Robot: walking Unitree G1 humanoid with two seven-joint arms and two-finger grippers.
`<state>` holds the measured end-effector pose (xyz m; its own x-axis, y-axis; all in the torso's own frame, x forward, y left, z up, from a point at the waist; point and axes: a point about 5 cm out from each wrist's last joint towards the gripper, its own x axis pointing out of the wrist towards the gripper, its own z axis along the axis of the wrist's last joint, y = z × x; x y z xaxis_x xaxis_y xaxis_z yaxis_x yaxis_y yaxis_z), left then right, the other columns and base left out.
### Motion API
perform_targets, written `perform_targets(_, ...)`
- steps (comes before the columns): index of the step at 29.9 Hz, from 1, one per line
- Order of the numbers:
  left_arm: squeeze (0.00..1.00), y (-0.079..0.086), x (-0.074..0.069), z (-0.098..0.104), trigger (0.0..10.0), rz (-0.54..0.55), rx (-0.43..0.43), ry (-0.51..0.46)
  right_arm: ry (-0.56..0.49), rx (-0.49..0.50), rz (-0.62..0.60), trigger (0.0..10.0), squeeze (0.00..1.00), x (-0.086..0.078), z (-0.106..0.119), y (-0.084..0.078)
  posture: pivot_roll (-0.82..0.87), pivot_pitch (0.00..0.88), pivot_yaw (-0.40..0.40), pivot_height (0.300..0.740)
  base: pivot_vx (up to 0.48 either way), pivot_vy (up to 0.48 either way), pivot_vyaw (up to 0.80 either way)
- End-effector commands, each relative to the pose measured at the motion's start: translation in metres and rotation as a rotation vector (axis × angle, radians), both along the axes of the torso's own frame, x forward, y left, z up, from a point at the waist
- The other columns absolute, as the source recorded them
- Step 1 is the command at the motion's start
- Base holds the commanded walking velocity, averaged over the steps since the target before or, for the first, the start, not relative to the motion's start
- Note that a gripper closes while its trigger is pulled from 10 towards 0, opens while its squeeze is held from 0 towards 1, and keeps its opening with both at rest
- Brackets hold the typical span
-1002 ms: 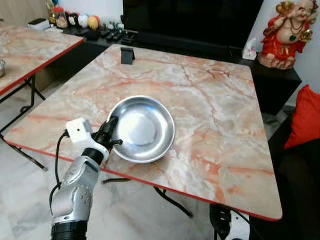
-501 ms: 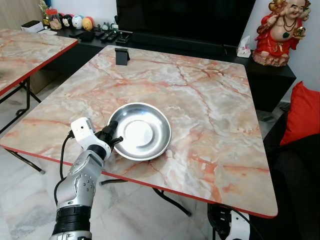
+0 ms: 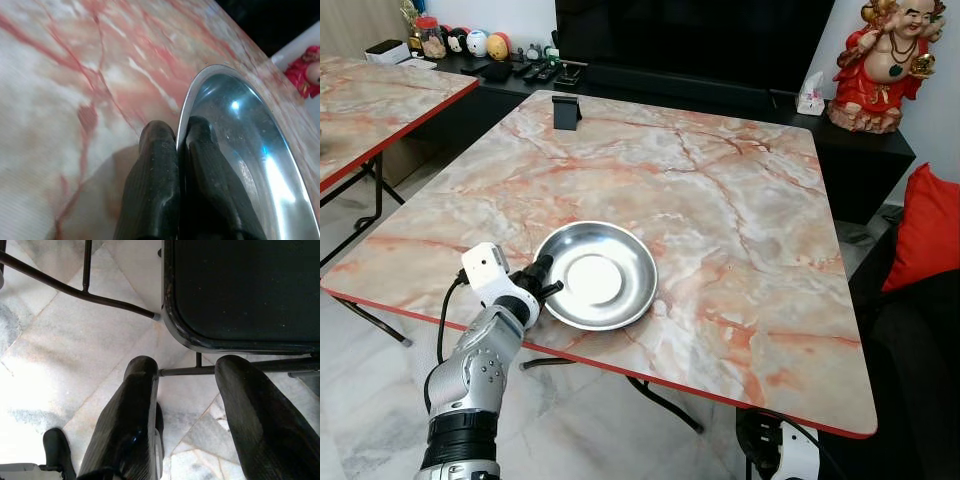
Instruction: Setting the table
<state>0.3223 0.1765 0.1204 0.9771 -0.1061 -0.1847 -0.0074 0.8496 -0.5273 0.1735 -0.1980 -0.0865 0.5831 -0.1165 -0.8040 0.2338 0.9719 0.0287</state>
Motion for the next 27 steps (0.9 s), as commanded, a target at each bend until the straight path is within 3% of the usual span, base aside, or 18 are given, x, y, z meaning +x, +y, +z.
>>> perform_targets(1, 0.00, -0.006, 0.000, -0.004, 10.0, -0.025, -0.001, 0.027, 0.014, -0.001, -0.001, 10.0, 0.00, -0.002, -0.001, -0.001, 0.06, 0.000, -0.055, 0.740, 0.000, 0.000, 0.00)
perform_targets(14, 0.00, -0.011, -0.005, -0.013, 10.0, -0.064, 0.025, 0.064, 0.013, -0.001, -0.003, 10.0, 0.00, -0.002, -0.001, -0.001, 0.06, 0.000, -0.055, 0.740, 0.000, 0.000, 0.00)
perform_targets(15, 0.07, -0.012, -0.006, -0.014, 10.0, -0.070, 0.026, 0.067, 0.013, -0.001, -0.002, 10.0, 0.00, -0.002, -0.001, -0.001, 0.06, 0.000, -0.055, 0.740, 0.000, 0.000, 0.00)
perform_targets(16, 0.37, -0.013, -0.006, -0.015, 10.0, -0.081, 0.030, 0.071, 0.012, -0.001, -0.002, 10.0, 0.00, -0.002, -0.001, -0.001, 0.05, 0.000, -0.055, 0.740, 0.000, 0.000, 0.00)
perform_targets(17, 0.37, -0.013, -0.006, -0.015, 10.0, -0.081, 0.030, 0.071, 0.012, -0.001, -0.002, 10.0, 0.00, -0.002, -0.001, -0.001, 0.05, 0.000, -0.055, 0.740, 0.000, 0.000, 0.00)
perform_targets(18, 0.46, -0.015, -0.007, -0.017, 10.0, -0.091, 0.040, 0.079, 0.012, -0.001, -0.003, 10.0, 0.00, -0.002, -0.001, -0.001, 0.05, 0.000, -0.055, 0.740, 0.000, 0.000, 0.00)
perform_targets(22, 0.47, -0.015, -0.008, -0.018, 10.0, -0.093, 0.043, 0.083, 0.012, -0.001, -0.003, 10.0, 0.00, -0.002, -0.001, -0.001, 0.05, 0.000, -0.055, 0.740, 0.000, 0.000, 0.00)
perform_targets(23, 0.60, -0.016, -0.008, -0.018, 10.0, -0.094, 0.053, 0.085, 0.011, -0.001, -0.003, 10.0, 0.00, -0.001, -0.001, -0.001, 0.05, 0.000, -0.055, 0.740, 0.000, 0.000, 0.00)
perform_targets(27, 0.61, -0.015, -0.007, -0.017, 10.0, -0.086, 0.062, 0.078, 0.010, -0.001, -0.002, 10.0, 0.00, -0.001, 0.000, -0.001, 0.05, 0.000, -0.053, 0.740, 0.000, 0.000, 0.00)
